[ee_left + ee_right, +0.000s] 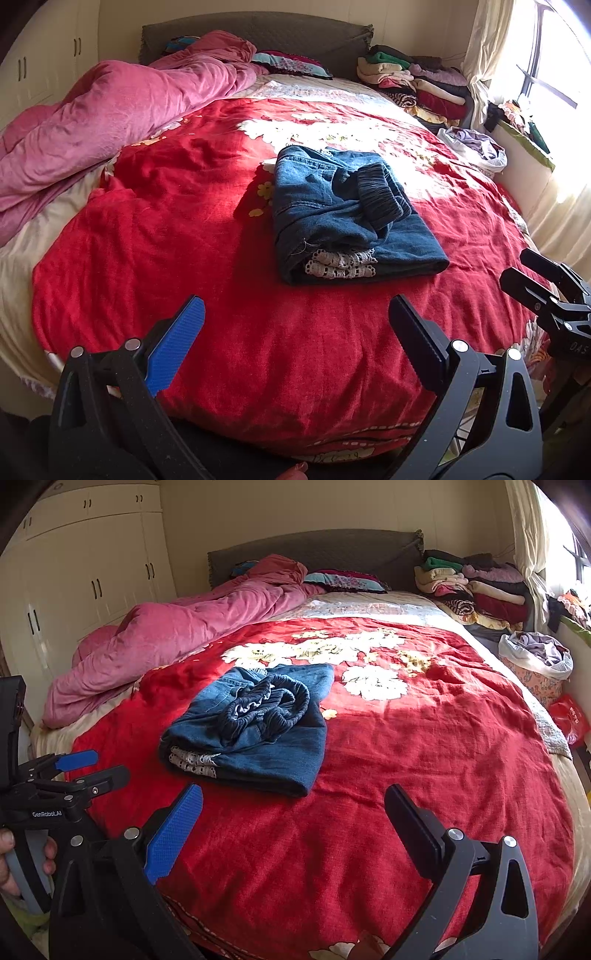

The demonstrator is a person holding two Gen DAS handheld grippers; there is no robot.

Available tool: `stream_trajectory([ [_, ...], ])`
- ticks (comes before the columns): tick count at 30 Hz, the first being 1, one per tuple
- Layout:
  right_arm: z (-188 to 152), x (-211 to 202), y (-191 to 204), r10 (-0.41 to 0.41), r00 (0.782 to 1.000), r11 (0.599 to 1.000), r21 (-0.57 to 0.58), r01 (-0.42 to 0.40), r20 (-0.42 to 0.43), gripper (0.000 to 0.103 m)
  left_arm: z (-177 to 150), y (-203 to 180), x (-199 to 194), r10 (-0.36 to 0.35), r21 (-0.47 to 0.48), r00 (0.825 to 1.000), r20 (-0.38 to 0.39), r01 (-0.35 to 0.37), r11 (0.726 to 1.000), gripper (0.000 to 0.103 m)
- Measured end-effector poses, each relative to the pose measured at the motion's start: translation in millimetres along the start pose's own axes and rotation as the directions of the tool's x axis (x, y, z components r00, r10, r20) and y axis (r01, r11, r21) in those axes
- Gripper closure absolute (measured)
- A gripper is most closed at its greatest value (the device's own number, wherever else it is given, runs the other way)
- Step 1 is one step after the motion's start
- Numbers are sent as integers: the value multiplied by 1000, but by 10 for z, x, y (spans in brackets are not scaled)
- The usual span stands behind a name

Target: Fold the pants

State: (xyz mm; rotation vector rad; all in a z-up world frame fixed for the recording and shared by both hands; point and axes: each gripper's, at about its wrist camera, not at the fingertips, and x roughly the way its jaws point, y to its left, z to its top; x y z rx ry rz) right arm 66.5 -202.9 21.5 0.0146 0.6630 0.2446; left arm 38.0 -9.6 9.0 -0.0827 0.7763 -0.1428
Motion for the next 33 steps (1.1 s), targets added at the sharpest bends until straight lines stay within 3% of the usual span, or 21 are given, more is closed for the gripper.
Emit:
stream_trajectory([
  [33, -18, -12, -7, -7, 1000, 1000, 3, 7, -8, 5, 14, 30, -22, 8, -3, 1000, -5, -8, 1000, 10],
])
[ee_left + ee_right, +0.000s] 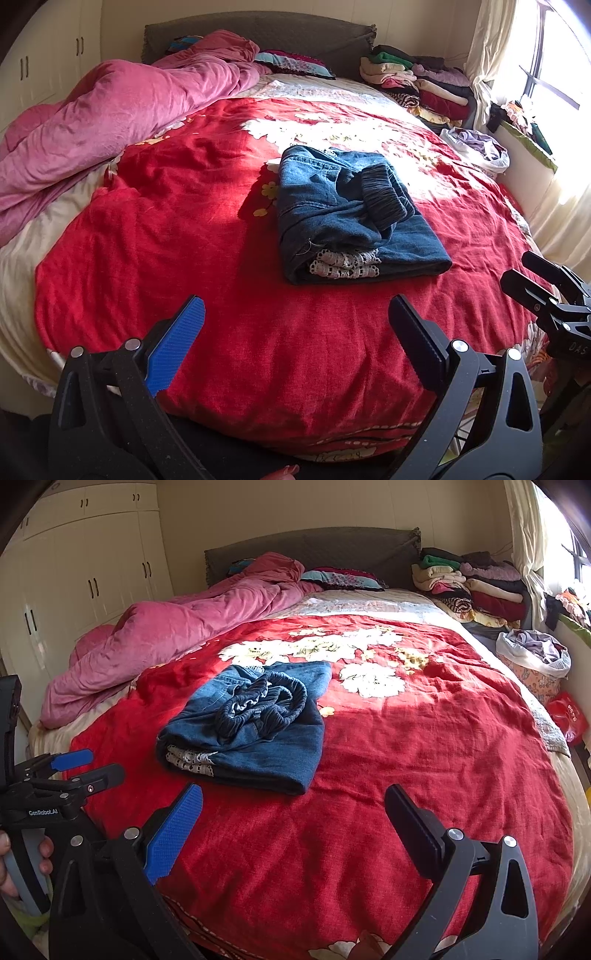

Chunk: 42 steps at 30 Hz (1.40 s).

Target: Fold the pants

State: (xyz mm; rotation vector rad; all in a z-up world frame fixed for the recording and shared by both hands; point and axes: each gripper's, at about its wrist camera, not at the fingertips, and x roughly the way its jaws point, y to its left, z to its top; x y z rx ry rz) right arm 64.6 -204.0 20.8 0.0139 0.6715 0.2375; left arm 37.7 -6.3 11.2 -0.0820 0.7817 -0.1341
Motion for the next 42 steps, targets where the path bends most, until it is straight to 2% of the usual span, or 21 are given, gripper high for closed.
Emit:
stream_trajectory([
  [22, -18, 52, 2, -2, 1000, 1000, -6, 2, -19, 5, -19, 21, 15, 1, -2, 1000, -15, -1, 1000, 10],
  [30, -17, 64, -3, -7, 1000, 1000, -8, 7, -21, 5, -36, 37, 35, -29, -3, 999, -18, 29, 1000, 10],
  [35, -15, 110, -61, -35, 999, 999, -22, 34, -25, 5, -2, 145, 63, 40, -7, 999, -27, -40, 999, 10],
  [39, -11, 162, -196, -63, 998, 998, -4, 63, -30, 5, 31, 327, 130, 89, -46, 995, -45, -91, 995, 10],
  [42, -3, 207, -346, -96, 995, 995, 13, 97, -40, 5, 82, 525, 172, 81, -95, 996, -36, -84, 992, 10],
])
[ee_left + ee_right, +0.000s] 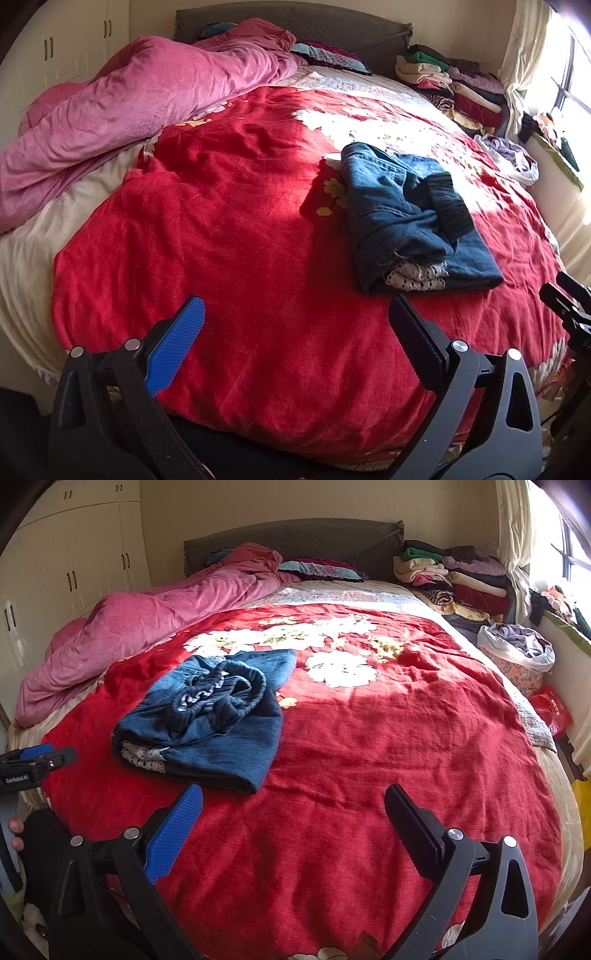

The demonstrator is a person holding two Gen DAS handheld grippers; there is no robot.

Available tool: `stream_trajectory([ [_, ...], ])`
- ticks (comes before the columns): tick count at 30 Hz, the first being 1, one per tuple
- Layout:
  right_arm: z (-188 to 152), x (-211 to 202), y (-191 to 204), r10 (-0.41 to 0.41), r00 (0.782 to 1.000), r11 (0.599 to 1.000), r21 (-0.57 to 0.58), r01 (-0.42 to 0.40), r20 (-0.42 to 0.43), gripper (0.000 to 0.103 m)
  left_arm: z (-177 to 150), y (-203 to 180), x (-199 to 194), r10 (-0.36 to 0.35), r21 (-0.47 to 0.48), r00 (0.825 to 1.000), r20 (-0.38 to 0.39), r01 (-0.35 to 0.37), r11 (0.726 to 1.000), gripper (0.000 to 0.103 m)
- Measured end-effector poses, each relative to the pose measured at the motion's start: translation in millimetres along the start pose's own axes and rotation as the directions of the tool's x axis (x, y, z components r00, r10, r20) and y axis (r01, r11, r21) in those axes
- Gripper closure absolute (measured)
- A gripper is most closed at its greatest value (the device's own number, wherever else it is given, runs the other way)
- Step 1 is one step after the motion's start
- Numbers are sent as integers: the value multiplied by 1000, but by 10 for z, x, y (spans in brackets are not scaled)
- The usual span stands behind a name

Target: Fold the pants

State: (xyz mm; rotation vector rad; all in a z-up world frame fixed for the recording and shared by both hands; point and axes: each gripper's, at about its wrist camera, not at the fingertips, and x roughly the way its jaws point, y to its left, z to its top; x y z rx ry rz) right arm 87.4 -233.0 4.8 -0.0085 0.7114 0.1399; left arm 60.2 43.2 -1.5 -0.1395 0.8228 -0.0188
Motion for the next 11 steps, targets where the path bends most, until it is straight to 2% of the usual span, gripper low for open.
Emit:
stream_trajectory([
  [2, 16, 43, -158, -34, 999, 999, 20, 34, -1, 5, 101, 143, 80, 29, -19, 1000, -11, -29, 999, 10],
  [4, 60, 94, -379, -55, 998, 997, 60, 56, -7, 5, 247, 343, 227, 106, -26, 994, -31, -107, 994, 10],
  [6, 126, 160, -715, -120, 993, 987, 104, 119, -1, 5, 412, 608, 391, 135, -60, 989, -53, -138, 989, 10],
  [9, 245, 346, -1357, -236, 971, 959, 150, 239, -40, 5, 675, 1029, 641, 218, -96, 973, -79, -225, 970, 10],
  [11, 314, 480, -1848, -328, 941, 921, 193, 338, -86, 5, 864, 1341, 834, 267, -134, 959, -101, -279, 951, 10],
])
